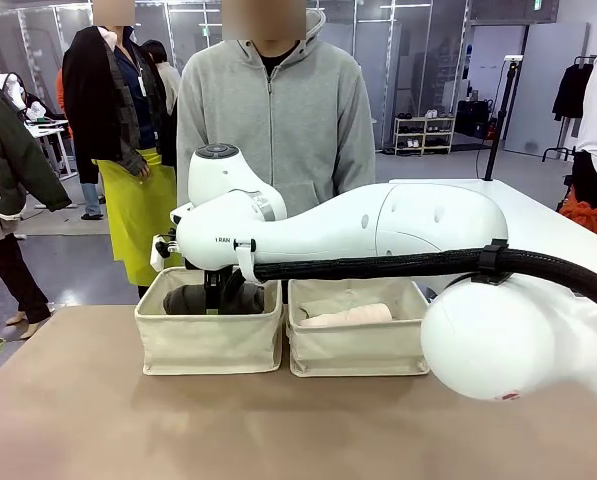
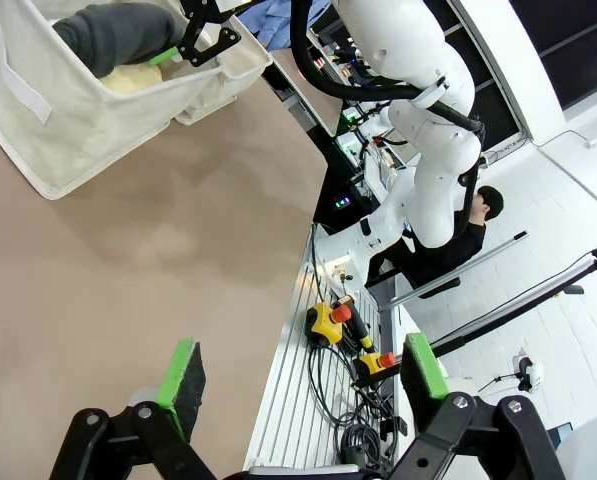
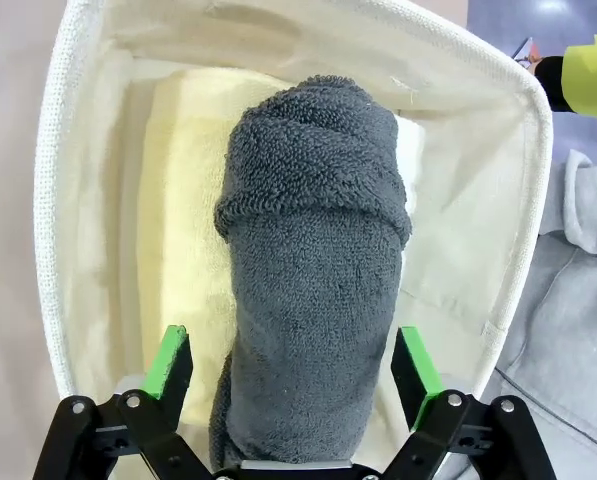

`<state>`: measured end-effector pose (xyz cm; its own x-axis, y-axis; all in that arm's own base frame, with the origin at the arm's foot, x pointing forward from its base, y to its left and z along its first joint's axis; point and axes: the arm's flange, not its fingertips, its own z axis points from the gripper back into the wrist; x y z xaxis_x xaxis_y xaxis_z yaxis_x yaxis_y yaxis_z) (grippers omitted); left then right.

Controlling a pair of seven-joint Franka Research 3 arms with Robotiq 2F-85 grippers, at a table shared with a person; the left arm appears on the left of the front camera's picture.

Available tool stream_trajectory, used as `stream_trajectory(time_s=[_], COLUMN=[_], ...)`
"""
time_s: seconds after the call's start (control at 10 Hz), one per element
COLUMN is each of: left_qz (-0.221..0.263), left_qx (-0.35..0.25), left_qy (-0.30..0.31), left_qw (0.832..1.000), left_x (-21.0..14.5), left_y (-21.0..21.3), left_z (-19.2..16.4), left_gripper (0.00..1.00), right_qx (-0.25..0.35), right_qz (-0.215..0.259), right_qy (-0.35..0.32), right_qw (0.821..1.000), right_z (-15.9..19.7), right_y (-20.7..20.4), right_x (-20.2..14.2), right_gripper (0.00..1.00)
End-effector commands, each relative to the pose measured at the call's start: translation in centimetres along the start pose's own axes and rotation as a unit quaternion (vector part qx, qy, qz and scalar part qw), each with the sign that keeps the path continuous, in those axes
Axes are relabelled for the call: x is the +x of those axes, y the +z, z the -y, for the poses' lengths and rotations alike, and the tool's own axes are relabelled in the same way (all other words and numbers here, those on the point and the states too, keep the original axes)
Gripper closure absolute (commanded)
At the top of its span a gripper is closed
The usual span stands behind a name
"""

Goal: Divide the towels into two baskets.
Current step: Pick up one hotel-folded towel from the bottom of the table and place it in the Fabric basket indicated by the person.

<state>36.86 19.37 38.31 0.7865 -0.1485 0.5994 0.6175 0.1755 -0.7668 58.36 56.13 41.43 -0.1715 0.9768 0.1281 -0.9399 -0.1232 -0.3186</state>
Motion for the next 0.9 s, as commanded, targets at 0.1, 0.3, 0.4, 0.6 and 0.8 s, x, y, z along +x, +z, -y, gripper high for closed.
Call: stream_trajectory(time_s=[0.1,0.3,0.4,0.6,0.8], left_qz=[0.0,0.0,0.0,0.0,0.0], left_qx=[0.001,0.001,0.001,0.001,0.001], left_qy=[0.002,0.002,0.002,0.002,0.002], left_qw=[1.0,1.0,1.0,1.0,1.0], left_x=[-0.22,-0.22,-0.22,-0.22,-0.22], left_y=[0.06,0.06,0.06,0.06,0.06], left_z=[0.53,0.53,0.53,0.53,0.53], left_gripper=[0.0,0.0,0.0,0.0,0.0], right_qx=[0.0,0.0,0.0,0.0,0.0], right_qz=[0.001,0.001,0.001,0.001,0.001], right_qy=[0.001,0.001,0.001,0.001,0.001], right_qw=[1.0,1.0,1.0,1.0,1.0], right_z=[-0.09,-0.09,-0.09,-0.09,-0.09], right_y=[0.03,0.03,0.03,0.03,0.03], right_x=[0.15,0.15,0.15,0.15,0.15], right_gripper=[0.0,0.0,0.0,0.0,0.0])
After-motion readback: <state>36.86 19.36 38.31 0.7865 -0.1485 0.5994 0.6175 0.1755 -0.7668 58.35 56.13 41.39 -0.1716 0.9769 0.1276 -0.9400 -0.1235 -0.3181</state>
